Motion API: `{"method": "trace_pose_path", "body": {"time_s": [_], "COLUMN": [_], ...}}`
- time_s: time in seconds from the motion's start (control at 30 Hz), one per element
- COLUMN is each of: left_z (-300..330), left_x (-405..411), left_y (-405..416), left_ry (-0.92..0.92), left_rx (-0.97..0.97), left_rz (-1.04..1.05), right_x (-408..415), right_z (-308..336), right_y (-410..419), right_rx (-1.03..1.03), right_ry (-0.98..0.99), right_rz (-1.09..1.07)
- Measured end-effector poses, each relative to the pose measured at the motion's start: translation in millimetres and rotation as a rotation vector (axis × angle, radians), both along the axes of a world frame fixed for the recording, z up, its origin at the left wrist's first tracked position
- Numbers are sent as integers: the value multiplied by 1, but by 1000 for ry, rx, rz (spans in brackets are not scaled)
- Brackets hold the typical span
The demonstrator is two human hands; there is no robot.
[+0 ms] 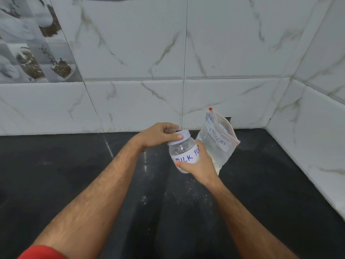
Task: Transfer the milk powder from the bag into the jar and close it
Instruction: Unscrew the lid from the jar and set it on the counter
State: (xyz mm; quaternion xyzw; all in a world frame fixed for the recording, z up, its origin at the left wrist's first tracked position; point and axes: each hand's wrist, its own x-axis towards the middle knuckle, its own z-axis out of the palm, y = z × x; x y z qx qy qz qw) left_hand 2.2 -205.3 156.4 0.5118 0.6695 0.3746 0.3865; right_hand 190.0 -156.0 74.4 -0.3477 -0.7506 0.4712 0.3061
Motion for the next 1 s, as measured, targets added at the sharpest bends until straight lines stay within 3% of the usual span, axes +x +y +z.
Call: {"method": "trace_pose_path", "body": {"time_s": [0.3,0.53,0.8,0.9,1.0], "left_z": [-2,0,-10,-15,-26], "left_x": [18,5,11,11,6], "left_y": [4,1,10,9,6], "left_ry": [7,131,268,163,-206], "left_rx": [51,-130,-216,-208,-156], "left_rz": [-13,-157,19,61,175], "right_x": [-2,-4,-4,-4,-3], "right_z": [0,-5,-15,-21,-26], "right_y": [-3,-2,-2,1,3], "right_rx": [40,30,151,159,115], "right_ry": [-37,-97,-162,-203,-197], "right_rz": [14,20,-37,-43,-51]}}
